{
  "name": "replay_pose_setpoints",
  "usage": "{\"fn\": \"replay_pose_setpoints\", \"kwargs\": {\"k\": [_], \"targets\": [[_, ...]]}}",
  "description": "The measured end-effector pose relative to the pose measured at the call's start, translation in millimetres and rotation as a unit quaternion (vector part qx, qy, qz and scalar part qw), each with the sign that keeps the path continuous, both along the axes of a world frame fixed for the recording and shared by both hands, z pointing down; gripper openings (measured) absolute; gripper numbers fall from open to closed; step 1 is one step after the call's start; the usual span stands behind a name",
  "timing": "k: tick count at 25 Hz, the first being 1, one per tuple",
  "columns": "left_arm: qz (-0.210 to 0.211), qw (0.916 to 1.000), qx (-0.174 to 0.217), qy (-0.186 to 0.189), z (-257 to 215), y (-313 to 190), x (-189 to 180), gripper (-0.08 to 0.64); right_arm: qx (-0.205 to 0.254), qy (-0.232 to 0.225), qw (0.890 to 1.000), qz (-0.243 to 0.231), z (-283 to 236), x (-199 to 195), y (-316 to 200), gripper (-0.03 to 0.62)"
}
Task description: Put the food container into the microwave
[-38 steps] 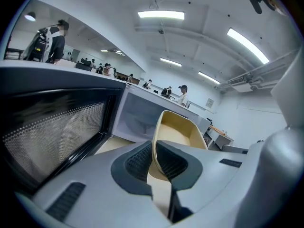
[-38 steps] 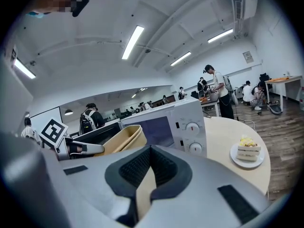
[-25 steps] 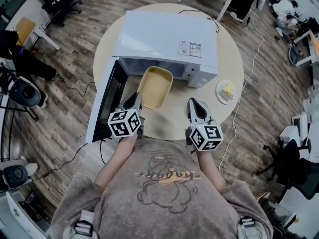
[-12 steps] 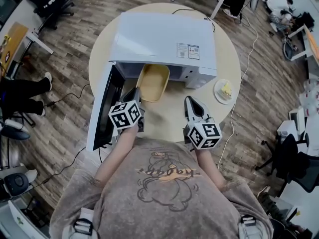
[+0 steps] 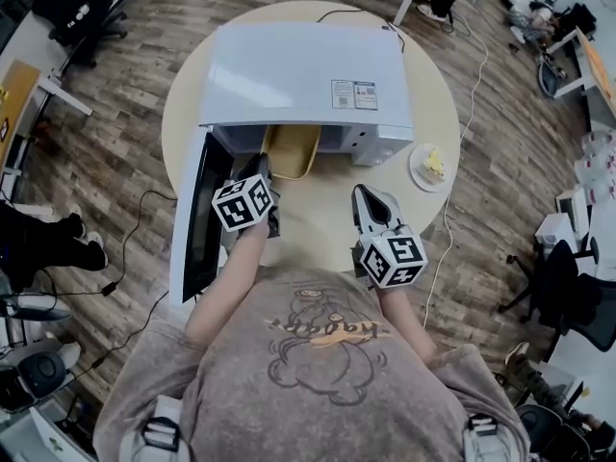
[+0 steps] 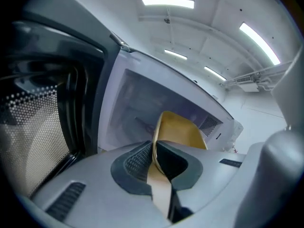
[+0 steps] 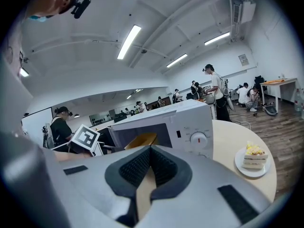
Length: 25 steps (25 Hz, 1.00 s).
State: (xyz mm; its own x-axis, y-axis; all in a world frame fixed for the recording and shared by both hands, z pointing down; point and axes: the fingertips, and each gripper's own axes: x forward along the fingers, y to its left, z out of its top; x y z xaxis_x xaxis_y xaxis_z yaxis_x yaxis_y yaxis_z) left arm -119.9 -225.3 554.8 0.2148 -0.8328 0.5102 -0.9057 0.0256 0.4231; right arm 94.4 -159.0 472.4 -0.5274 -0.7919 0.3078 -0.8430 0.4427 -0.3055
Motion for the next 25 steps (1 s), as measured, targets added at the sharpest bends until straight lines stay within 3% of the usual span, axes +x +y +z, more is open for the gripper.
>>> {"fn": "replay_pose_setpoints", "kwargs": {"k": [25], "targets": [[0.011,0.9997,0.003,-0.02,17,-78,3,0.054,-0.025,0.004,0.999,0.019,15,2,-14,0.0]]}}
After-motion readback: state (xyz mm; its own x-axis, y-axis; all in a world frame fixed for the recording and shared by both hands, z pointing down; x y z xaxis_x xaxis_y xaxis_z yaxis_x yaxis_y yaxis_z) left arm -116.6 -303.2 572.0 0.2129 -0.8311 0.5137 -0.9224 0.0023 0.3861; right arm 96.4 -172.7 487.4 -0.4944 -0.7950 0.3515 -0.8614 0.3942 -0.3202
